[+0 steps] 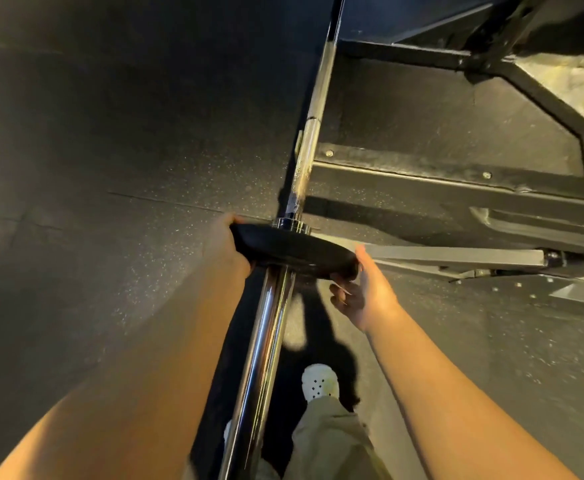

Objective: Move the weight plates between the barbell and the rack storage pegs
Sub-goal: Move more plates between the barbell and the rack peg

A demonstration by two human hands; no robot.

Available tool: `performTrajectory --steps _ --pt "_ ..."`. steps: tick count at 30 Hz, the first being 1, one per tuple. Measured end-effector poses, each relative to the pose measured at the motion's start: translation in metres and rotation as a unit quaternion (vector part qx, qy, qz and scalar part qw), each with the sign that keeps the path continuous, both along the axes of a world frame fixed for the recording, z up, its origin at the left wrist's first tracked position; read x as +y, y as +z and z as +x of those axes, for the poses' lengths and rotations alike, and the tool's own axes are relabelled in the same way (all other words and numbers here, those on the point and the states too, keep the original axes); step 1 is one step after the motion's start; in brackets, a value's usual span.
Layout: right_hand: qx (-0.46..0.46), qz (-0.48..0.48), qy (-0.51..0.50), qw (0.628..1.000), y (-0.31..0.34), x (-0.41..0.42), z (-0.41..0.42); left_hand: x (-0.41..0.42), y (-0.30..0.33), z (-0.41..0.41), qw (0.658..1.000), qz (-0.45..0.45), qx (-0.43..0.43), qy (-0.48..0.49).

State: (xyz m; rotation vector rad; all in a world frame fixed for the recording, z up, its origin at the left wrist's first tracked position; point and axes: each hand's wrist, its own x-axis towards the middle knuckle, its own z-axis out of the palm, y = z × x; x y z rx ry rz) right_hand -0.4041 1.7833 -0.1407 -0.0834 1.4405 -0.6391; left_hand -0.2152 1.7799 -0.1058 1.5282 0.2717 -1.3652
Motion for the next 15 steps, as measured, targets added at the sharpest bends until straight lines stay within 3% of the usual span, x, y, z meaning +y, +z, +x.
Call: performTrajectory --steps 3,5,10,15 --pt "0.129 -0.061 0.128 0.981 0.018 0.064 -0.045 0.042 -0.010 0.010 0.999 -0.033 -0.036 -0.024" --pt "0.175 -0.020 0.147 0.973 0.024 0.109 -0.072 0.074 -0.014 0.014 0.999 -0.031 -0.023 -0.032" --pt "0.177 0.138 0.048 0.973 0.037 0.201 -0.132 0.144 0.017 -0.014 0.990 0.054 -0.004 -0.133" --pt "0.146 0.073 0.062 0.985 0.070 0.213 -0.130 0.172 0.046 -0.063 0.961 0.031 -0.042 -0.270"
